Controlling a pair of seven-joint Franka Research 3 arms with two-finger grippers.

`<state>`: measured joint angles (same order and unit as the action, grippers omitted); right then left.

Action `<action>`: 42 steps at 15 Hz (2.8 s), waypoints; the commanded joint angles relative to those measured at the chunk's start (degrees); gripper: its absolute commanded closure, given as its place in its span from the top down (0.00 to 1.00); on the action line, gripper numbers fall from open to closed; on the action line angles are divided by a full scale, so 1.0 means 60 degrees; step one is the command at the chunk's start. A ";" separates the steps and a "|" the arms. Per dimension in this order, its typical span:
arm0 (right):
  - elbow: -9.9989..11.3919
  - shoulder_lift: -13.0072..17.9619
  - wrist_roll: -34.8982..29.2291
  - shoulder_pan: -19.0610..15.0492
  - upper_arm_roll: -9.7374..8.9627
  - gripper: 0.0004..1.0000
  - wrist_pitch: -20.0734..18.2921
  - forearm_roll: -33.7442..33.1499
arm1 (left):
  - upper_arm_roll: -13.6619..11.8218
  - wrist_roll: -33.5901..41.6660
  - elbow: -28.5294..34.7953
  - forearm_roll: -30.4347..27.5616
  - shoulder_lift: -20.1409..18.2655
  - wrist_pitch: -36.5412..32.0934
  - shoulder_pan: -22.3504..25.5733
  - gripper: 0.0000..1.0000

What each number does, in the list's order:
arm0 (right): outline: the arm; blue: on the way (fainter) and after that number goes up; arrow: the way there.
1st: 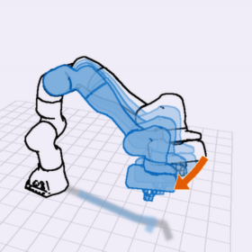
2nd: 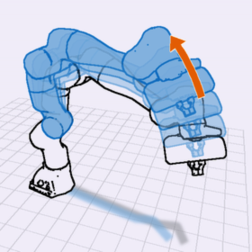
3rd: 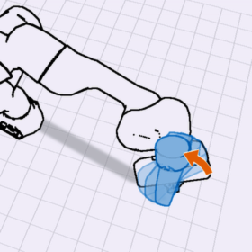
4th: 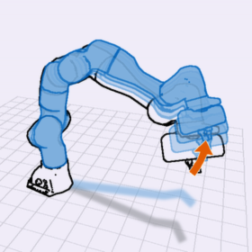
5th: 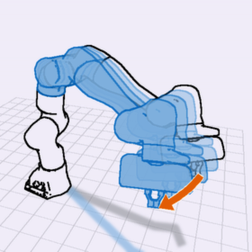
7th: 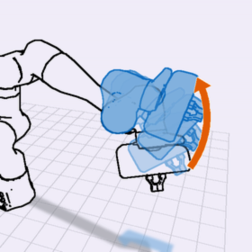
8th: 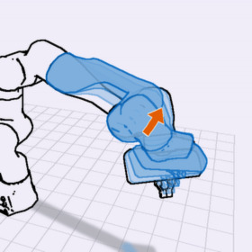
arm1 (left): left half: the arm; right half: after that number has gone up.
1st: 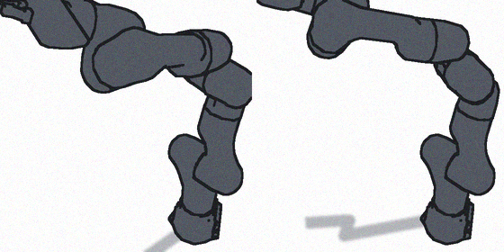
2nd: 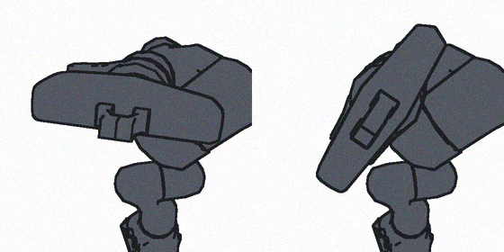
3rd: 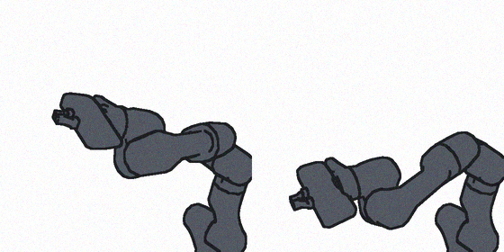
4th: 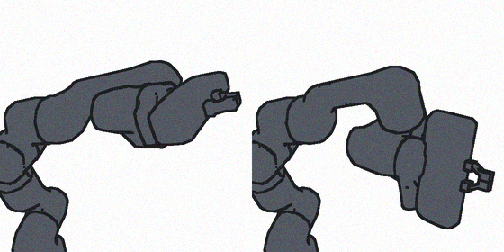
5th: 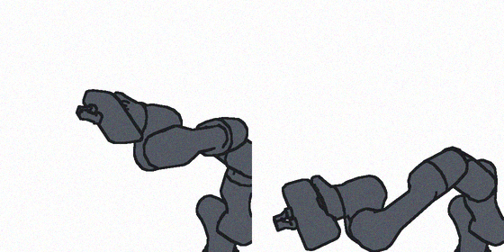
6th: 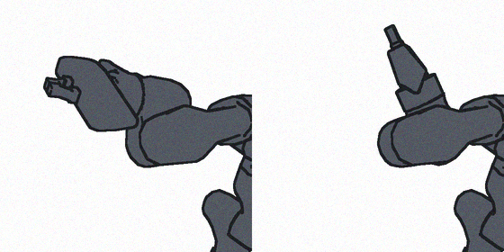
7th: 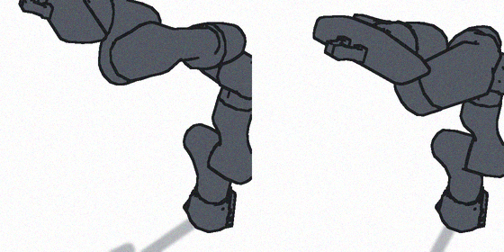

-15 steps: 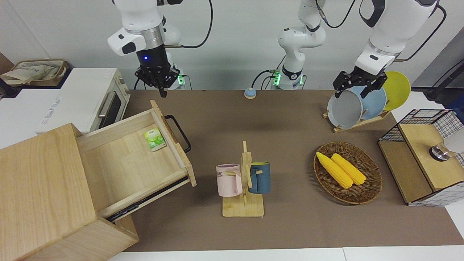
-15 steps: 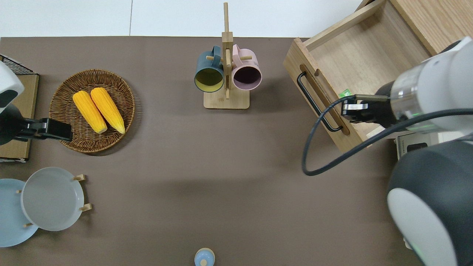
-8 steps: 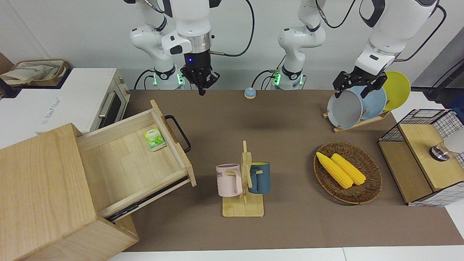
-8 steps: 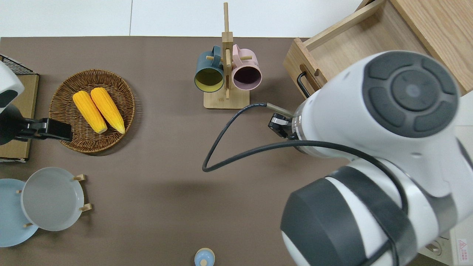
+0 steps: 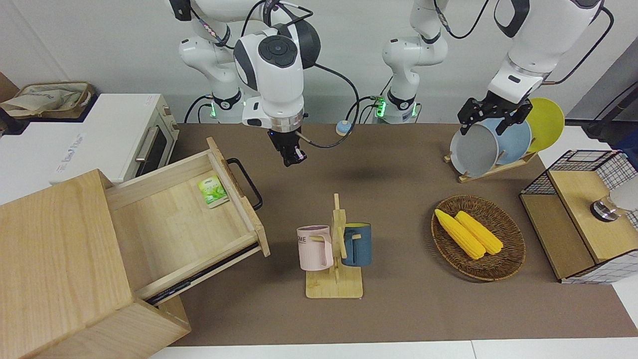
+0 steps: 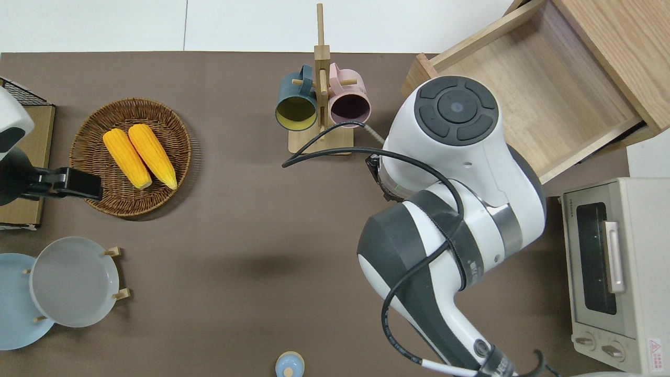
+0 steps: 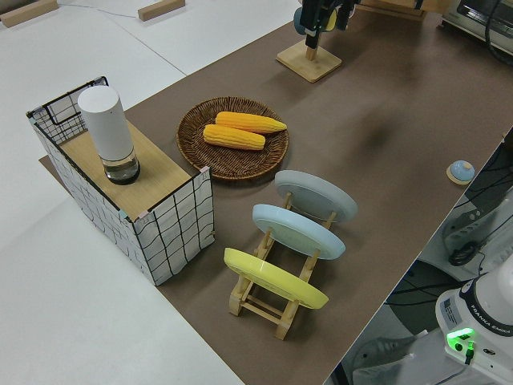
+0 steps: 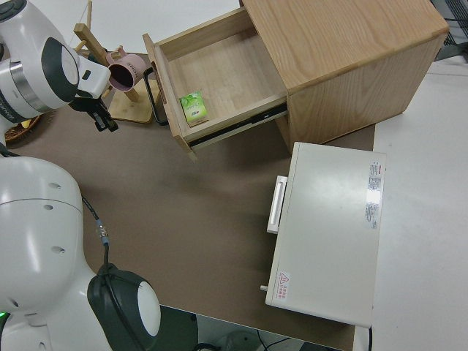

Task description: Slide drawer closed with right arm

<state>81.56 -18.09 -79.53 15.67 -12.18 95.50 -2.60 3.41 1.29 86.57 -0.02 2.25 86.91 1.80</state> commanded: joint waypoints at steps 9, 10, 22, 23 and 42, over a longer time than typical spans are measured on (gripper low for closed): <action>0.0557 -0.0280 -0.0339 -0.0237 0.0183 0.00 0.1279 -0.0913 | 0.0061 0.0092 -0.0234 0.0164 0.0109 -0.0188 0.0037 0.99; 0.0557 -0.0280 -0.0339 -0.0310 0.0213 0.00 0.1454 -0.0914 | 0.0061 0.0092 -0.0248 0.0164 0.0109 -0.0188 0.0037 0.99; 0.0527 -0.0617 0.0041 -0.0911 0.0228 0.00 0.1910 -0.0928 | 0.0061 0.0092 -0.0248 0.0164 0.0109 -0.0188 0.0037 0.99; 0.0527 -0.0632 0.0071 -0.0955 0.0228 0.00 0.1910 -0.0928 | 0.0061 0.0092 -0.0248 0.0164 0.0109 -0.0188 0.0037 0.99; -0.0029 -0.1041 0.1888 -0.2492 0.0242 0.00 0.2437 -0.1542 | 0.0061 0.0092 -0.0248 0.0164 0.0109 -0.0188 0.0037 0.99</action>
<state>82.85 -22.65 -68.98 3.04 -9.92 108.77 -9.51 3.41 1.29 86.57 -0.02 2.25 86.91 1.80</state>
